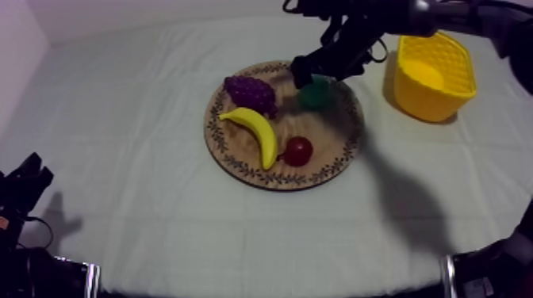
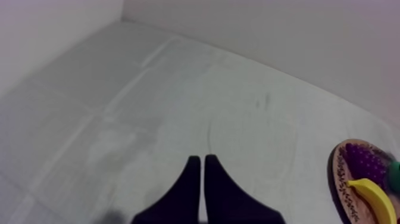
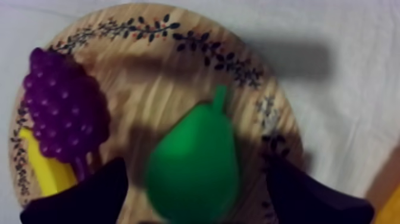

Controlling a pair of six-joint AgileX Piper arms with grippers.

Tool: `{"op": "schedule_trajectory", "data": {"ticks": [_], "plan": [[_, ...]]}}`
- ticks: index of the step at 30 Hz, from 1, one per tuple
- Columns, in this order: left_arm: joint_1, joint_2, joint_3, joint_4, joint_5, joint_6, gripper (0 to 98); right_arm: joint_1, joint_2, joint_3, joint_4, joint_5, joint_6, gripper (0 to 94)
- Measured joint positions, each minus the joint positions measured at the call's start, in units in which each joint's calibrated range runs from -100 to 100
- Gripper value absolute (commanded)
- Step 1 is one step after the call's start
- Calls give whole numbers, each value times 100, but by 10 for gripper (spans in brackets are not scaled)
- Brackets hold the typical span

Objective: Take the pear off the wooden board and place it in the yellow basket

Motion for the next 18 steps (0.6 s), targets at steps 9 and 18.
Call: {"op": "schedule_trajectory", "data": {"ticks": [9,18], "plan": [[0,0,0,0,0,0,1,-77,474,-348,-109,167,219,554],[0,0,0,0,0,0,1,-73,275,-119,-121,41,282,498]]}}
